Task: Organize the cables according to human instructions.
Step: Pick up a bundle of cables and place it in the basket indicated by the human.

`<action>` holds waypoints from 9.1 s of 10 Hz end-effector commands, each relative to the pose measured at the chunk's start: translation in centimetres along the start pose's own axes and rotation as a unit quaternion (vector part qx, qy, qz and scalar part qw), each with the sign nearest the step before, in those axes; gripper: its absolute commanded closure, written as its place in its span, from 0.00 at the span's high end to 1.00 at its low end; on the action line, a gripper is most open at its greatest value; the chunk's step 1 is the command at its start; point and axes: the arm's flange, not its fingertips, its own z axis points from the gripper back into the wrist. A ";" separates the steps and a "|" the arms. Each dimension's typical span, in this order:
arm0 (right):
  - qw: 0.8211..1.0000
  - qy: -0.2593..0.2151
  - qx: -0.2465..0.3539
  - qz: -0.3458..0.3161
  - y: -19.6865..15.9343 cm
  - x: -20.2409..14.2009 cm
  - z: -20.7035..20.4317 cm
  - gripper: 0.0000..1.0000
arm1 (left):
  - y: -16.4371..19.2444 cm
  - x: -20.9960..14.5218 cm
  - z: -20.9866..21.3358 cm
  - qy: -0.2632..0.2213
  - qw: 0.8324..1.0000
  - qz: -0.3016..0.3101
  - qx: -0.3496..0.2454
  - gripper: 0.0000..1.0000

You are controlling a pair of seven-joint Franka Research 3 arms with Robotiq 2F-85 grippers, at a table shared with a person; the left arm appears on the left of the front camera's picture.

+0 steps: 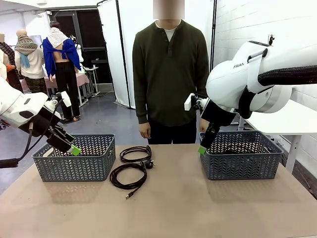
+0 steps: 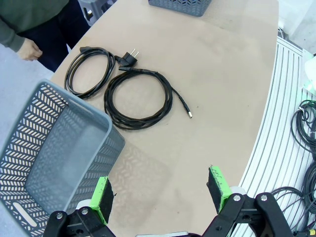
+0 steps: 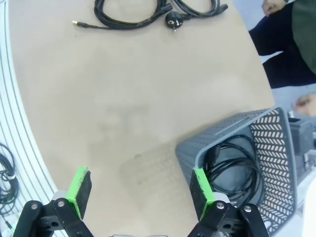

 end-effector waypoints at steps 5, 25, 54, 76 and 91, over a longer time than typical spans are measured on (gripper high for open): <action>1.000 0.003 -0.002 -0.002 -0.2 0.2 -0.2 1.00 | 0.3 -0.4 -0.1 -0.007 1.000 -0.007 -0.008 1.00; 0.986 0.045 0.020 -0.160 0.4 9.7 -0.9 1.00 | 0.3 -0.4 -0.1 -0.007 1.000 -0.007 -0.008 1.00; 0.910 0.114 0.022 -0.398 0.6 20.3 -18.3 1.00 | 0.3 -0.4 -0.1 -0.007 1.000 -0.007 -0.008 1.00; 0.872 0.158 -0.013 -0.463 -0.4 20.5 -25.4 1.00 | 0.3 -0.4 -0.1 -0.007 1.000 -0.007 -0.008 1.00; 0.854 0.177 -0.064 -0.486 -1.3 19.6 -28.7 1.00 | 0.3 -0.4 -0.1 -0.007 1.000 -0.007 -0.008 1.00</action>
